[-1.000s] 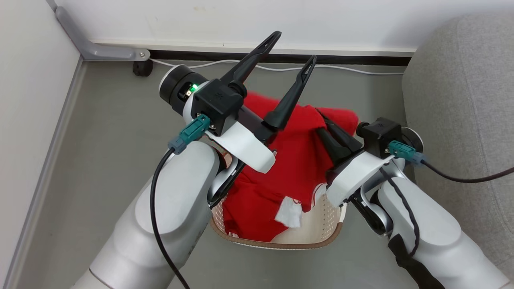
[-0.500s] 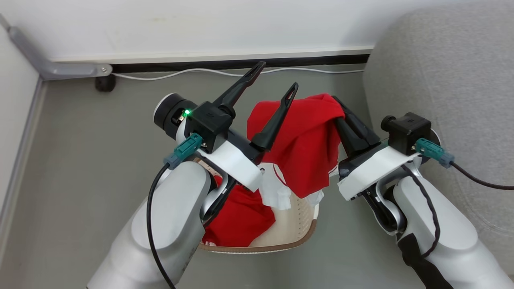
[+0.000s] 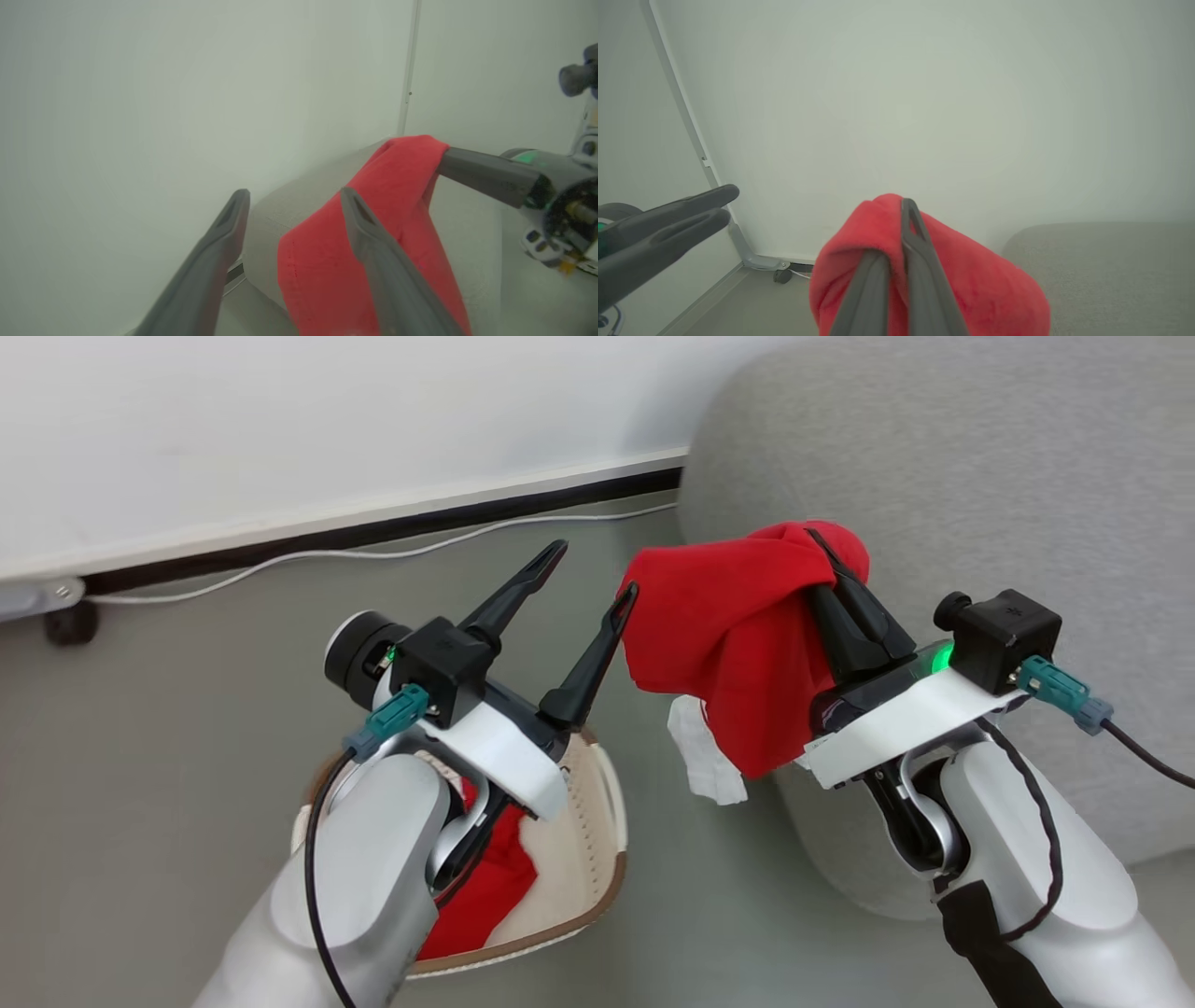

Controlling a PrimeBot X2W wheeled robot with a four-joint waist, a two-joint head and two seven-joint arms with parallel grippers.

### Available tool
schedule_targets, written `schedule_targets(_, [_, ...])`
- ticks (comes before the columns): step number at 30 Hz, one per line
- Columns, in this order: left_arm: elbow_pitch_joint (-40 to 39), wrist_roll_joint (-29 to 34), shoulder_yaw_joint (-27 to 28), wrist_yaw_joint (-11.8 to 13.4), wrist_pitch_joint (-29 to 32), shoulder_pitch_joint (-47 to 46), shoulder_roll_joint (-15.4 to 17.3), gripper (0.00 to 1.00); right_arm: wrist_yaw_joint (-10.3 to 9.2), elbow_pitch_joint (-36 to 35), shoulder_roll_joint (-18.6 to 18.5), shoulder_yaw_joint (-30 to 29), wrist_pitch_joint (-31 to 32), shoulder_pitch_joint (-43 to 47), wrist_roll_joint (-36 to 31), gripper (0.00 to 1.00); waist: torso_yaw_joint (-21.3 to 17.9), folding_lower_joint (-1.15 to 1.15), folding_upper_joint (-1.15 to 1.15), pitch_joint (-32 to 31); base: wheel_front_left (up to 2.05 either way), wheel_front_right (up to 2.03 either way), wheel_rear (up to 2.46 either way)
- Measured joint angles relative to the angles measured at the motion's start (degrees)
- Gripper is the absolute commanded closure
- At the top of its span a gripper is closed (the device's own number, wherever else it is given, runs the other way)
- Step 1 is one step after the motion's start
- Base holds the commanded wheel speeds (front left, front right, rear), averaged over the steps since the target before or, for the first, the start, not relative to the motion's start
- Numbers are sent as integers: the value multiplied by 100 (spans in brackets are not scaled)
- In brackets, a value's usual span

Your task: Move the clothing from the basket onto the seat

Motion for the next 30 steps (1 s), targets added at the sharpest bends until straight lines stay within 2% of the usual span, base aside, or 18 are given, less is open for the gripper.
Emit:
schedule_targets(13, [-218, -73, 189, 0, 0, 498, 124, 0, 0, -298, 55, -145, 0, 264, 3, 100, -1217, 0, 0, -244, 0, 0, 0])
schedule_targets(17, [-285, -73, 210, 0, 0, 609, 94, 0, 0, -442, 46, -355, 0, 405, 24, 100, -1513, 0, 0, -329, 0, 0, 0])
schedule_targets(30, [-430, -99, 93, 0, 0, 686, 76, 0, 0, -1037, -31, -1176, -1, 650, -127, 100, -1640, 0, 0, -154, 0, 0, 0])
